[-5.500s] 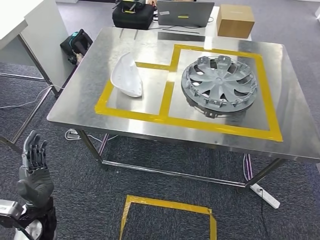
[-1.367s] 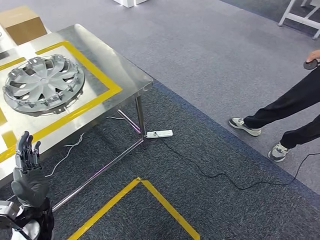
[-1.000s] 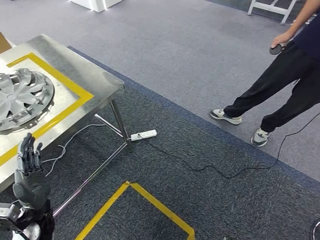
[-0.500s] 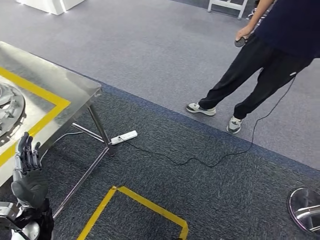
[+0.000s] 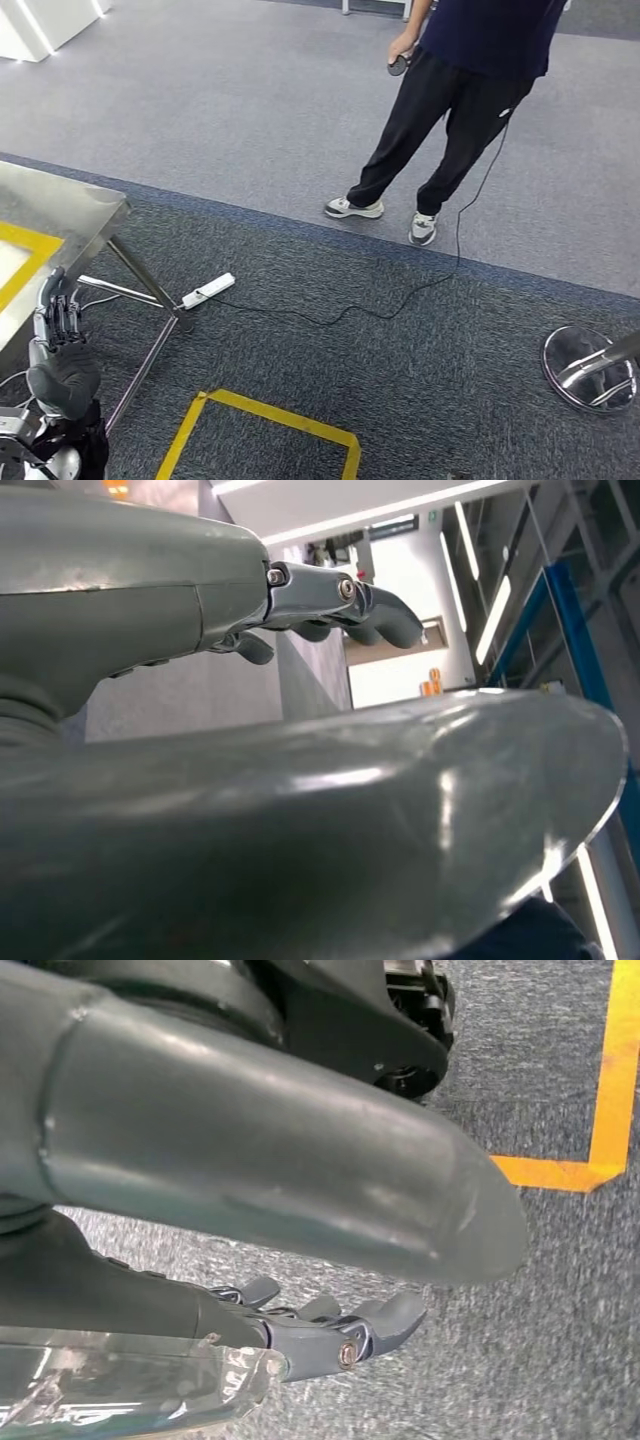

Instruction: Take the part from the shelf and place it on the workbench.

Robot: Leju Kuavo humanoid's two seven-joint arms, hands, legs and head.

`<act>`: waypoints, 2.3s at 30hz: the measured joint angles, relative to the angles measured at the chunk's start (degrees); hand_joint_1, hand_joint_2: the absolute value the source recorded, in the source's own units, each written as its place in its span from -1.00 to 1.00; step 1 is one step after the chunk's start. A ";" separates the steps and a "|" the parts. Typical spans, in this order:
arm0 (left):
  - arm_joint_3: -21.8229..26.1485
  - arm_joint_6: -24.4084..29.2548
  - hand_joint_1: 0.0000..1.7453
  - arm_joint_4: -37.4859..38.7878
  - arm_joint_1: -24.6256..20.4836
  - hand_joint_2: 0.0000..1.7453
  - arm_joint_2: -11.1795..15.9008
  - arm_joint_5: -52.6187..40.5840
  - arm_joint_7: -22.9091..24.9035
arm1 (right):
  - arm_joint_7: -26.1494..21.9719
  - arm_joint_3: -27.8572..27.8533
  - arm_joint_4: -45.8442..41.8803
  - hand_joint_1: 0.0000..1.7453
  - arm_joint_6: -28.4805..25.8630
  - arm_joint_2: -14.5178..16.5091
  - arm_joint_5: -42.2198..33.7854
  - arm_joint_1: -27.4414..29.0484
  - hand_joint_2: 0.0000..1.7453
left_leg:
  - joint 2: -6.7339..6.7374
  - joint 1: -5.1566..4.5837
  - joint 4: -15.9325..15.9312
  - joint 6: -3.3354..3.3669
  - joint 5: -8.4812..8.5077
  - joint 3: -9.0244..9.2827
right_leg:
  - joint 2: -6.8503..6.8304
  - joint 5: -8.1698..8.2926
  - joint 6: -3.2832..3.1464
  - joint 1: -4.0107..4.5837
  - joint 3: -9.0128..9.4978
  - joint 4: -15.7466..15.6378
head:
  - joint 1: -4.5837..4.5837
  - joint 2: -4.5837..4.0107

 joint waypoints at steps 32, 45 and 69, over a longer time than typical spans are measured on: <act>0.08 -0.10 -1.00 -0.11 -0.21 -1.00 -0.02 0.00 0.00 | 0.25 0.02 0.00 -1.00 -0.05 -0.02 0.75 0.05 -1.00 | -0.22 -0.15 -2.29 0.18 2.53 0.77 | 1.27 0.04 -0.21 0.21 -0.48 0.65 | -0.16 0.00; 0.13 -0.03 -1.00 -0.11 -0.06 -1.00 -0.23 0.00 0.00 | 0.34 0.03 0.00 -1.00 -0.02 -0.07 0.79 0.32 -1.00 | 0.86 -0.27 -15.53 2.80 7.78 6.70 | -2.06 -7.32 2.91 0.11 -9.38 16.45 | 0.61 0.00; 0.24 0.81 -1.00 -0.25 0.16 -1.00 -0.33 0.26 0.01 | 0.40 0.02 -0.02 -1.00 0.09 -0.15 0.75 0.31 -1.00 | -4.48 0.63 -15.28 0.63 7.96 6.39 | 5.47 0.71 2.11 -0.43 -1.50 0.45 | -0.34 0.00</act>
